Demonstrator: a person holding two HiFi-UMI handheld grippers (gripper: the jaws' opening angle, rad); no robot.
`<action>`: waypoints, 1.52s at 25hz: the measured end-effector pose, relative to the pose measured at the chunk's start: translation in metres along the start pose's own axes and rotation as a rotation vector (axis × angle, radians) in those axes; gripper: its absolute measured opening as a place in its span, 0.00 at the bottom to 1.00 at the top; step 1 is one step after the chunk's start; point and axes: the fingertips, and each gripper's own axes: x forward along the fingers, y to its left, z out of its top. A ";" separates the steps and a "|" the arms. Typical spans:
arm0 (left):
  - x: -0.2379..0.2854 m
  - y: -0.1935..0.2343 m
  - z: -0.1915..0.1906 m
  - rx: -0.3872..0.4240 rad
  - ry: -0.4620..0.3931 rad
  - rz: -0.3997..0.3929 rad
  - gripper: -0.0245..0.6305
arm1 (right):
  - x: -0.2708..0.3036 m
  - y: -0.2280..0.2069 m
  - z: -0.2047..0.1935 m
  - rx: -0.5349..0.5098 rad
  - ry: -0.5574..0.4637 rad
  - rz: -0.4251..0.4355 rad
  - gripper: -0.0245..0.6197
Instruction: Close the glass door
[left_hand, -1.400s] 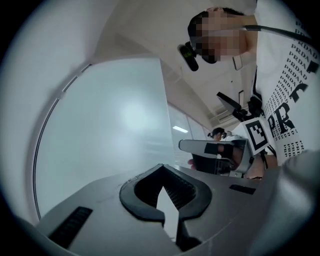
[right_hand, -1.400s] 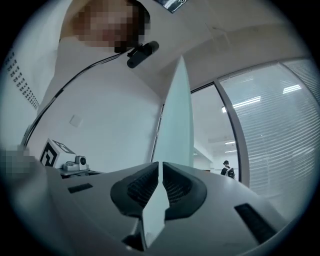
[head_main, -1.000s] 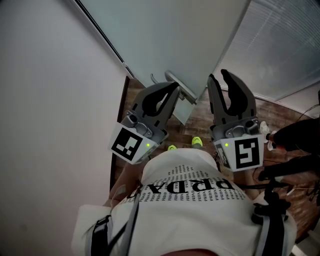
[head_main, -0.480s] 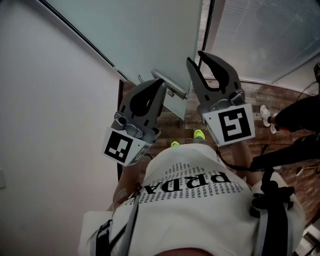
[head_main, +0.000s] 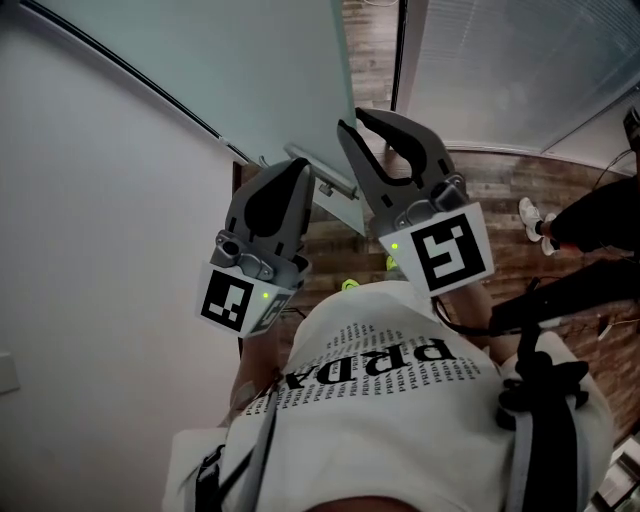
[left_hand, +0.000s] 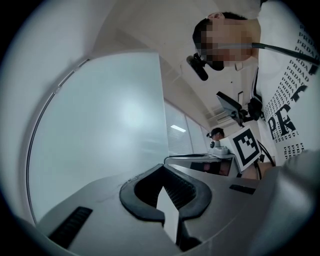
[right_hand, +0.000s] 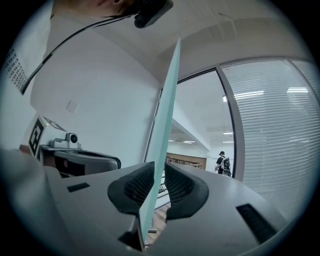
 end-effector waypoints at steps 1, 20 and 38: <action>0.000 0.000 0.000 0.002 -0.002 0.003 0.03 | 0.000 0.002 0.001 -0.002 -0.004 0.004 0.13; -0.019 0.008 -0.029 0.009 -0.022 0.162 0.03 | 0.006 0.049 -0.010 -0.043 -0.048 0.207 0.13; 0.056 -0.014 -0.072 0.033 -0.039 0.029 0.03 | -0.005 -0.036 -0.068 -0.053 -0.001 0.077 0.12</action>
